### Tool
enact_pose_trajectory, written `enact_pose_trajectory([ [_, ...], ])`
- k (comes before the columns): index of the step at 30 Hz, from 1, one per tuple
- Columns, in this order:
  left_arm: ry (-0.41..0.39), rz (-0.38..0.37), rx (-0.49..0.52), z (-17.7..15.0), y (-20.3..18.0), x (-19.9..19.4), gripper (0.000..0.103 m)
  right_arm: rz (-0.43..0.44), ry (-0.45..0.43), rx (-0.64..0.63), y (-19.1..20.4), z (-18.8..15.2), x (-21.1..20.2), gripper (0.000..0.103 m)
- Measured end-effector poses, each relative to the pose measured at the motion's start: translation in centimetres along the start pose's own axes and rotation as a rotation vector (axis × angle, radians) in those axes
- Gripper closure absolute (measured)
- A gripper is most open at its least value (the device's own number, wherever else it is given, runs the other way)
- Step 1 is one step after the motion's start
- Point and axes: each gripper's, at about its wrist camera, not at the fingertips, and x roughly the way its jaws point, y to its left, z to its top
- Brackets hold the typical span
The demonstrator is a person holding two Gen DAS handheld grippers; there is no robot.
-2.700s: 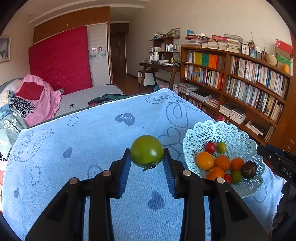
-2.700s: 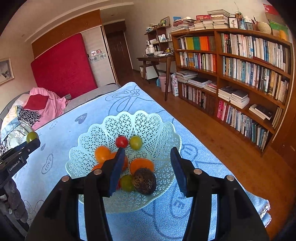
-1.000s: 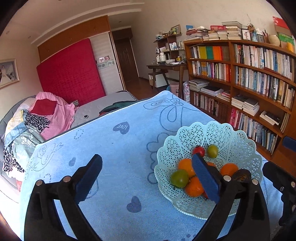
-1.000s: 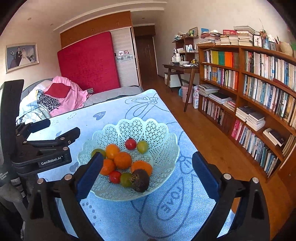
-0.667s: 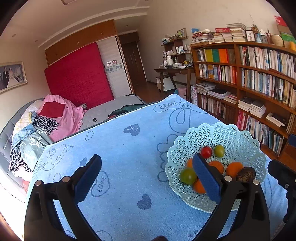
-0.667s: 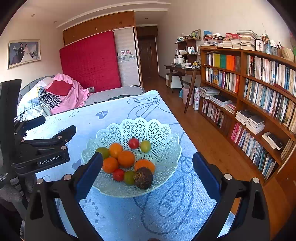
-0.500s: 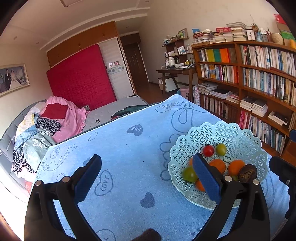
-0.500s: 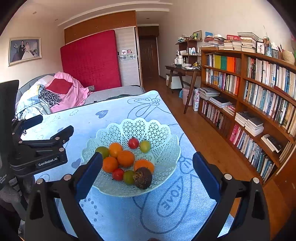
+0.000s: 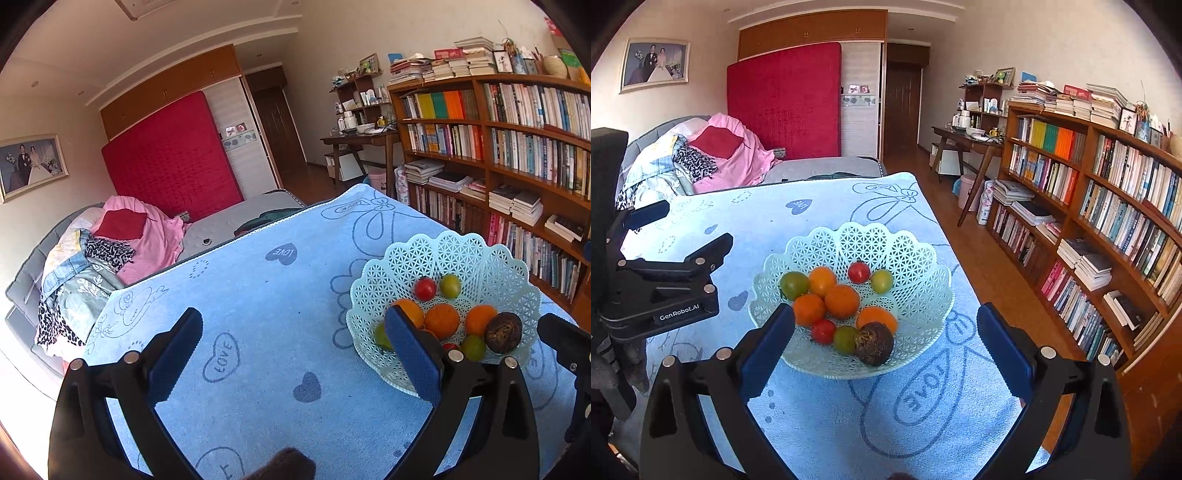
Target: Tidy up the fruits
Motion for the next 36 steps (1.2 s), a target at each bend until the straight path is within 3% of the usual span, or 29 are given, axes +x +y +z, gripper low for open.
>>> enact_pose_trajectory([
  [8,0.007,0.014,0.013,-0.5,-0.1,0.0,0.005,-0.006,0.014,-0.059,1.3,-0.3,0.0,0.003],
  [36,0.015,0.023,0.034,-0.9,-0.8,-0.2,0.005,-0.038,0.044,-0.054,0.7,-0.6,1.0,0.003],
])
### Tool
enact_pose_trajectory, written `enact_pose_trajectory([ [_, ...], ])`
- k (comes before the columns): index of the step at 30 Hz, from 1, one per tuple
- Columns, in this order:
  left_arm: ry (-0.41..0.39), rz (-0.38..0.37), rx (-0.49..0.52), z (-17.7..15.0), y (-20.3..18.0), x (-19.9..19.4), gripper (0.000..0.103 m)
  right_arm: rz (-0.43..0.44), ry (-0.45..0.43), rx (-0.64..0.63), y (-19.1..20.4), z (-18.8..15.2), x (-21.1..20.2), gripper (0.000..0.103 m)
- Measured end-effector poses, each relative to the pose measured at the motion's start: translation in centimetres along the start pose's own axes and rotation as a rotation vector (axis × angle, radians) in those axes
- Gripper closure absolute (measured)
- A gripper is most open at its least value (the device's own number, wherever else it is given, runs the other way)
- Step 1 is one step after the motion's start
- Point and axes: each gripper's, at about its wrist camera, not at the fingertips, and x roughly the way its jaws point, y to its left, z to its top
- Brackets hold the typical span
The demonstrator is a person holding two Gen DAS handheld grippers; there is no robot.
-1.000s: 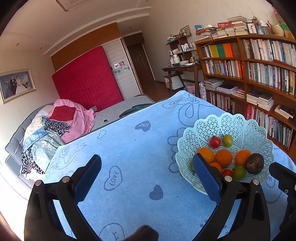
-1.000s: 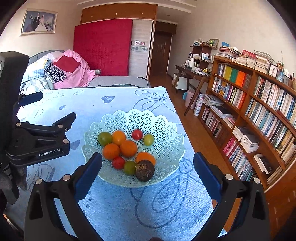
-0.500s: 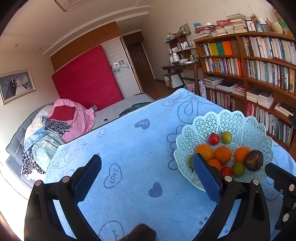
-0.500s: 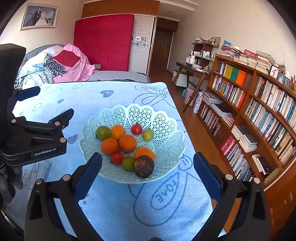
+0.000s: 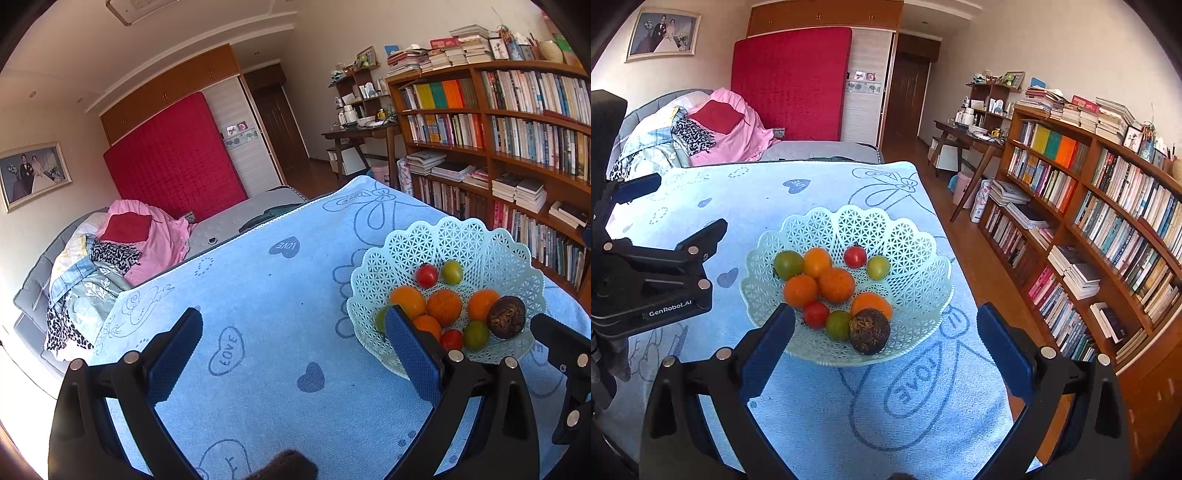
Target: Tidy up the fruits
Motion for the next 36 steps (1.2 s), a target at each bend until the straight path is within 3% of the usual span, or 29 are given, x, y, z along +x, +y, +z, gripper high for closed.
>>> enact_pose_trajectory([
  [27,-0.005,-0.011,0.048,-0.4,-1.2,0.2,0.005,0.000,0.004,0.001,-0.2,0.0,0.3,0.003],
  [36,0.047,-0.008,0.019,-0.6,-0.4,0.9,0.005,0.007,0.006,0.004,-0.1,-0.3,0.5,0.003],
])
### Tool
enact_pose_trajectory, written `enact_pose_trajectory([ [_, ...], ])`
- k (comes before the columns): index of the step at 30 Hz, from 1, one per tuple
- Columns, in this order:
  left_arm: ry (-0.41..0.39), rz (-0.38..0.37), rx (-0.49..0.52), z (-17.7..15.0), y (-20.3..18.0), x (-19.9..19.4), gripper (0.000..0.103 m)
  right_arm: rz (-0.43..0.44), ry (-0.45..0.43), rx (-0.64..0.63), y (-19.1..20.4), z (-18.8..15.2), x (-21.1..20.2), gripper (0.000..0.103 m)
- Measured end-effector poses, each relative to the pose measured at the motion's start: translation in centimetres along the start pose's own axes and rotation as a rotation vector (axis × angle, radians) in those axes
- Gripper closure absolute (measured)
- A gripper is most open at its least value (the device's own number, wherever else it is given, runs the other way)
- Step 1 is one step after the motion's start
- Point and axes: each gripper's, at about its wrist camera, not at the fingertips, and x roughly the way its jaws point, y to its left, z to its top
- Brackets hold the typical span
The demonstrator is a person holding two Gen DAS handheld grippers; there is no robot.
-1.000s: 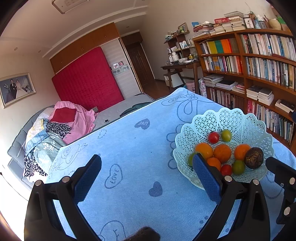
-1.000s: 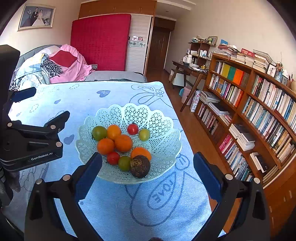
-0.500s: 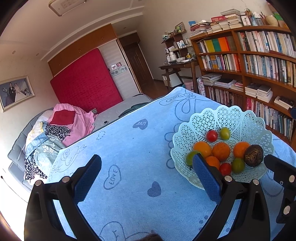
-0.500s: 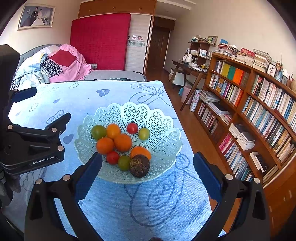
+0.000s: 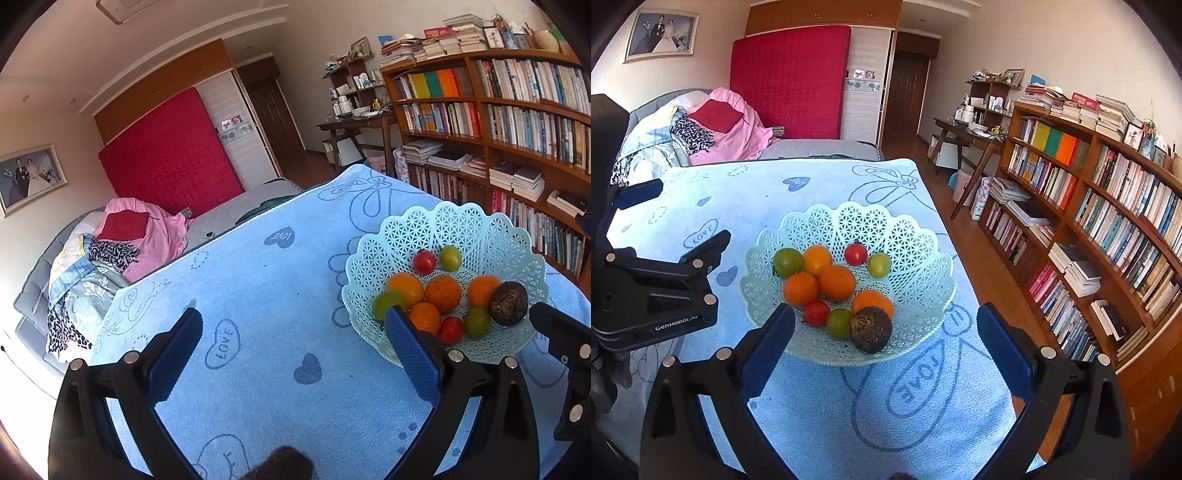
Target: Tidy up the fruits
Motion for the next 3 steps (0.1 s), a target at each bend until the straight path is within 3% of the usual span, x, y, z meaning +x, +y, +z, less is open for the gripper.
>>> enact_pose_trajectory([
  [3,0.058,0.003,-0.030,-0.83,1.07,0.83,0.005,0.017,-0.002,0.000,0.45,-0.18,-0.01,0.003],
])
